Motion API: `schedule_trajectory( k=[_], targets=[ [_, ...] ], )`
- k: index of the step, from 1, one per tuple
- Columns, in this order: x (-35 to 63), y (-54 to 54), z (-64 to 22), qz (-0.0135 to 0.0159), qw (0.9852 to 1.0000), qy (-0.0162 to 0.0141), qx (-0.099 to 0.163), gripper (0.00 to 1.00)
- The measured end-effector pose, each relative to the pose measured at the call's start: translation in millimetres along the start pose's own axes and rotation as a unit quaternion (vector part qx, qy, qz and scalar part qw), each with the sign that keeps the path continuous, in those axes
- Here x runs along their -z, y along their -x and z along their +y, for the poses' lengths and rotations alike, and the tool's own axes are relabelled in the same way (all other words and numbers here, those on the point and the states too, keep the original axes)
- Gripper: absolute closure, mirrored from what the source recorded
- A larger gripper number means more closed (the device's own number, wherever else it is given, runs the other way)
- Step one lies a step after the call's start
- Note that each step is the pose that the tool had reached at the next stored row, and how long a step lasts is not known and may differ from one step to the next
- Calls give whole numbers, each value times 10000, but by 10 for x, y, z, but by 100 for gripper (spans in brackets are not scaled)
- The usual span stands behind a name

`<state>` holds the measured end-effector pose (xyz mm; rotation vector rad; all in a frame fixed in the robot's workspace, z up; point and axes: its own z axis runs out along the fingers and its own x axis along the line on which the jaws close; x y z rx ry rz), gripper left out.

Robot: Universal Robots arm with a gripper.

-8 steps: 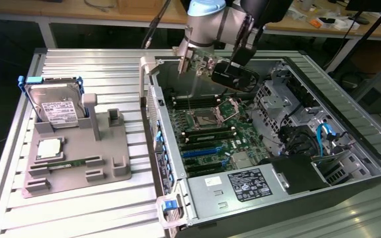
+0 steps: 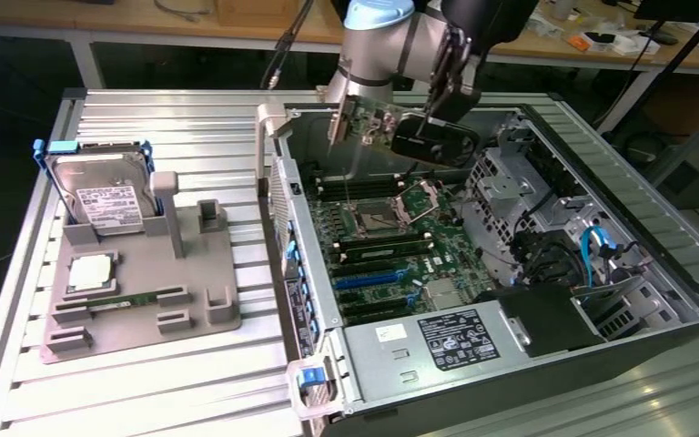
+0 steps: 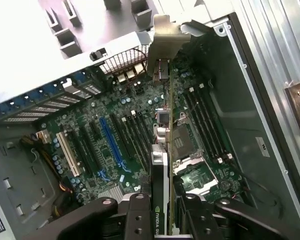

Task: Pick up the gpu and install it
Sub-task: 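Insert the gpu into the slot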

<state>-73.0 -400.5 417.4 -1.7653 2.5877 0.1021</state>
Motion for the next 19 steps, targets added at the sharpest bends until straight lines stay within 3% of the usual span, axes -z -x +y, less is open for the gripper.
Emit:
schedule_trajectory(
  k=[5,11,19],
  targets=[
    [-10,1,-2,-7,9990,-52,445,73],
    [-17,11,-32,7,9967,-40,807,73],
    [-26,19,-54,30,9907,-15,1360,73]
  ],
)
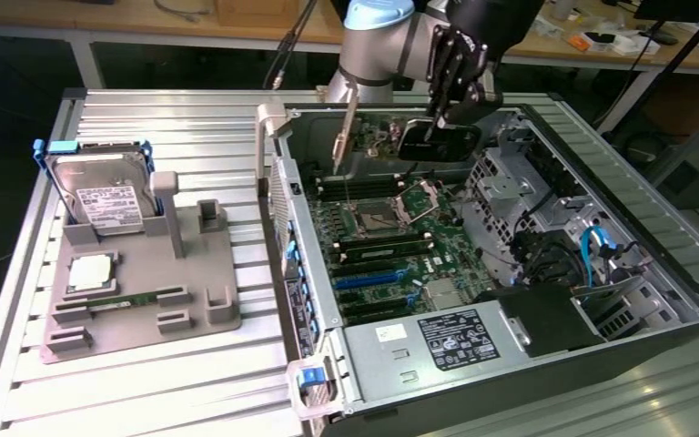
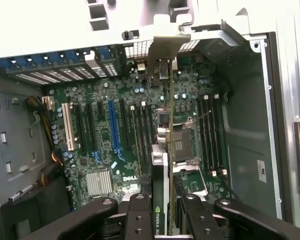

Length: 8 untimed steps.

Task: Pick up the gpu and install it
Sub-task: 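Insert the gpu into the slot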

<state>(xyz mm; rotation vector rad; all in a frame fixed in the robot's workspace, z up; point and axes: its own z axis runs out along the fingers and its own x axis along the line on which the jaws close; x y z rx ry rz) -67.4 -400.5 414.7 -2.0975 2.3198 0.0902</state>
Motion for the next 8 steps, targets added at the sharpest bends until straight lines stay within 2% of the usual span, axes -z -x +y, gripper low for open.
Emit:
schedule_trajectory(
  k=[4,8],
  targets=[
    [-4,1,-10,9,9996,12,267,73],
    [-9,1,-20,18,9986,25,534,73]
  ],
)
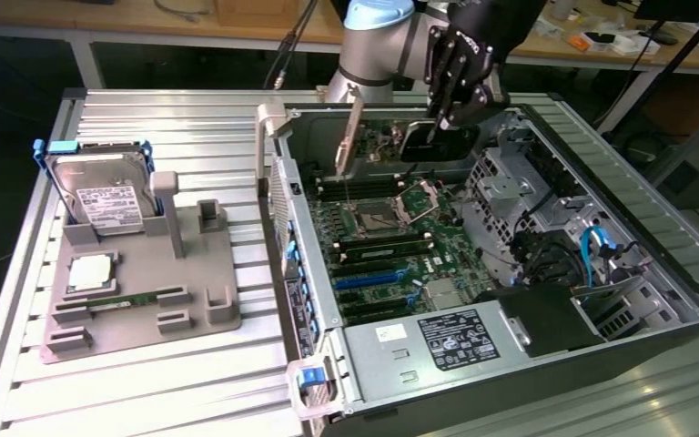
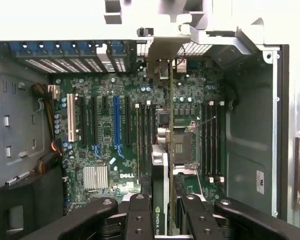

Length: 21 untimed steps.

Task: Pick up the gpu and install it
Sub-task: 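Insert the gpu into the slot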

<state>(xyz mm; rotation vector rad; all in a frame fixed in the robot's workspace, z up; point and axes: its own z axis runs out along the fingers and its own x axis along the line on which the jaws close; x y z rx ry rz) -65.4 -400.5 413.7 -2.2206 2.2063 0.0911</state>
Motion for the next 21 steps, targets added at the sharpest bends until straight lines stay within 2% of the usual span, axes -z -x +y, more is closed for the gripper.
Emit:
schedule_trajectory(
  k=[5,11,15,21],
  targets=[
    [-6,0,-10,10,9995,13,300,73],
    [-6,-5,-11,11,9995,14,301,73],
    [-23,-54,-11,11,9996,12,299,73],
    [-127,-92,-14,12,9996,13,299,73]
  ],
)
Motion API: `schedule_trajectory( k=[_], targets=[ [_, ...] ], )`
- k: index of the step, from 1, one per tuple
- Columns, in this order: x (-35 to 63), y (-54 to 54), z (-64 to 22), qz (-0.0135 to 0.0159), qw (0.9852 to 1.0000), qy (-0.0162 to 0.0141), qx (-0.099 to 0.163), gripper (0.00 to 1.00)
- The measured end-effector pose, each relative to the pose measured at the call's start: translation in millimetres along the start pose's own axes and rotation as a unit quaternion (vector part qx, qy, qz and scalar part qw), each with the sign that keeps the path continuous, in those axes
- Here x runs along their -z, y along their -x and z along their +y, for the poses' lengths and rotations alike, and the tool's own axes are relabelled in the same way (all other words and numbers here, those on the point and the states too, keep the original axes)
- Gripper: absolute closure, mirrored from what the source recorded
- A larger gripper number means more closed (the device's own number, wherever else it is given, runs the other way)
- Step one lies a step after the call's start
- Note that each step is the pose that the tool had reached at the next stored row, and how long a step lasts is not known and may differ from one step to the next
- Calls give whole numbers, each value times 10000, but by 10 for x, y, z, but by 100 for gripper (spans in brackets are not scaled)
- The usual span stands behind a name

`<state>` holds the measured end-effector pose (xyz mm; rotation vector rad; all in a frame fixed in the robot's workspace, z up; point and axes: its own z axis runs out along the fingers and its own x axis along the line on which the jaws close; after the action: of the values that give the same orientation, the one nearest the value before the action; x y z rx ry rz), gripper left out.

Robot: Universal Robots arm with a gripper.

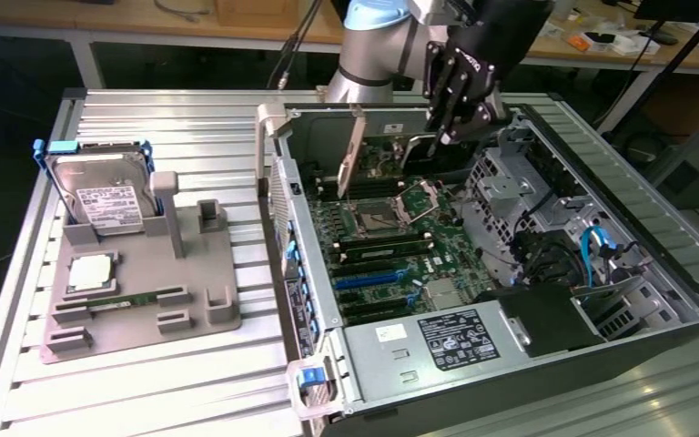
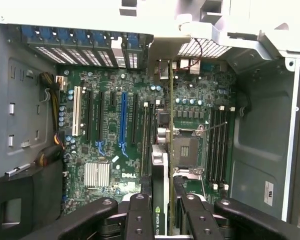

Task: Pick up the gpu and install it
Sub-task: 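Insert the gpu into the slot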

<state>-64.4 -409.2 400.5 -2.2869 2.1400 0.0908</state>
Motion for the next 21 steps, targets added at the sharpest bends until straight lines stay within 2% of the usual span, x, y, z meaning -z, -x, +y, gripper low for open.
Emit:
schedule_trajectory(
  k=[8,14,21],
  targets=[
    [-147,-26,-5,-1,10000,0,1,73],
    [-251,-123,-1,1,10000,-2,0,73],
    [-341,-279,6,0,10000,-19,1,73]
  ],
)
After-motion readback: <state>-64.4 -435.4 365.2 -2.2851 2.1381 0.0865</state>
